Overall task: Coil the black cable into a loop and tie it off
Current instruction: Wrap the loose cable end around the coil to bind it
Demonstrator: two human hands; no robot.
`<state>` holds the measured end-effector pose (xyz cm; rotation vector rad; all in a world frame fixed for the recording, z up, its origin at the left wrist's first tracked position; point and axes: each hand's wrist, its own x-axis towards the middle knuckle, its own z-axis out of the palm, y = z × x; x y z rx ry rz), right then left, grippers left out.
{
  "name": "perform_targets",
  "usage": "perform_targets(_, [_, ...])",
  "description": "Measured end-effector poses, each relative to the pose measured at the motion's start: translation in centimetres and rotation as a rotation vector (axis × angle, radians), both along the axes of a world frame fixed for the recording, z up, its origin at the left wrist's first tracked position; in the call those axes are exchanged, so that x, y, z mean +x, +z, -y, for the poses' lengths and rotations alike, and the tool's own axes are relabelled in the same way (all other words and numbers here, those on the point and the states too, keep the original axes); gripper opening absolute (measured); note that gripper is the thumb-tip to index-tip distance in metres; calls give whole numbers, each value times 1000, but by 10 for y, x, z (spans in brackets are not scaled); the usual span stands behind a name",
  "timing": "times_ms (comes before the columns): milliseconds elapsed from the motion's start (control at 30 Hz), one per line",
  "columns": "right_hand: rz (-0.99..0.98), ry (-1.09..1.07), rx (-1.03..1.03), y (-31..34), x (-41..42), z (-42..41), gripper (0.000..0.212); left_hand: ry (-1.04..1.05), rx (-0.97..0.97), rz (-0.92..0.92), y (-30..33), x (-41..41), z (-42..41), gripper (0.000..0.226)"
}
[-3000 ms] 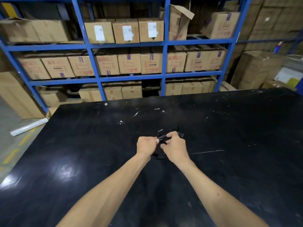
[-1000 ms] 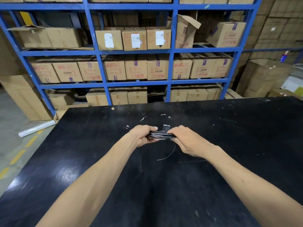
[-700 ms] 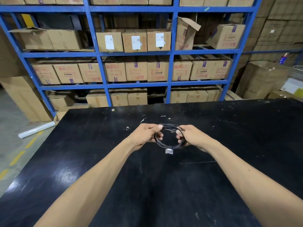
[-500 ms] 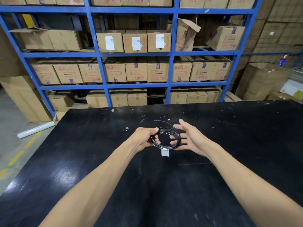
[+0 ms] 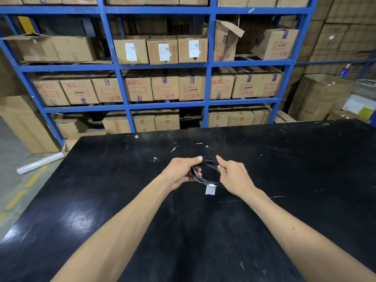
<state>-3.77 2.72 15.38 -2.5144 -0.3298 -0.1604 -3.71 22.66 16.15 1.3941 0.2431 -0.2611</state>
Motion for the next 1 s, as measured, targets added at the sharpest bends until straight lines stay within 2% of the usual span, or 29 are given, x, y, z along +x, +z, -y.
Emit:
perform_targets(100, [-26, -10, -66, 1, -4, -2, 47, 29, 104, 94, -8, -1, 3, 21])
perform_targets(167, [-91, 13, -29, 1, -5, -2, 48, 34, 149, 149, -13, -2, 6, 20])
perform_targets(233, [-199, -7, 164, -4, -1, 1, 45, 15, 169, 174, -16, -2, 7, 17])
perform_targets(333, [-398, -94, 593, -18, 5, 5, 28, -31, 209, 167, -26, -5, 8, 16])
perform_targets(367, [-415, -122, 653, -24, 5, 5, 22, -31, 227, 177, -31, -7, 10, 18])
perform_targets(400, [-406, -147, 669, -30, 5, 4, 19, -27, 259, 200, -37, -10, 12, 22])
perform_targets(467, [-367, -198, 611, -42, 2, 2, 26, -47, 357, 251, -50, -14, 17, 28])
perform_targets(533, [-383, -236, 570, -55, 1, 4, 26, -65, 445, 253, -62, -16, 21, 22])
perform_targets(667, [-529, -275, 635, -75, 3, 14, 19, -110, 557, 198, -78, -12, 29, 15])
perform_targets(800, [-637, -271, 791, -90, 8, 23, 15, 5, 475, 99, -101, -6, 43, 12])
perform_targets(867, [-690, -318, 797, -100, 13, 33, 11, 59, 448, 45, -118, -2, 47, 16])
perform_targets(933, [-738, -383, 739, -115, 20, 49, 30, 92, 462, -8, -134, 2, 48, 16])
perform_targets(1000, [-753, -423, 609, -131, 32, 68, 36, 120, 495, -53, -147, 10, 48, 12])
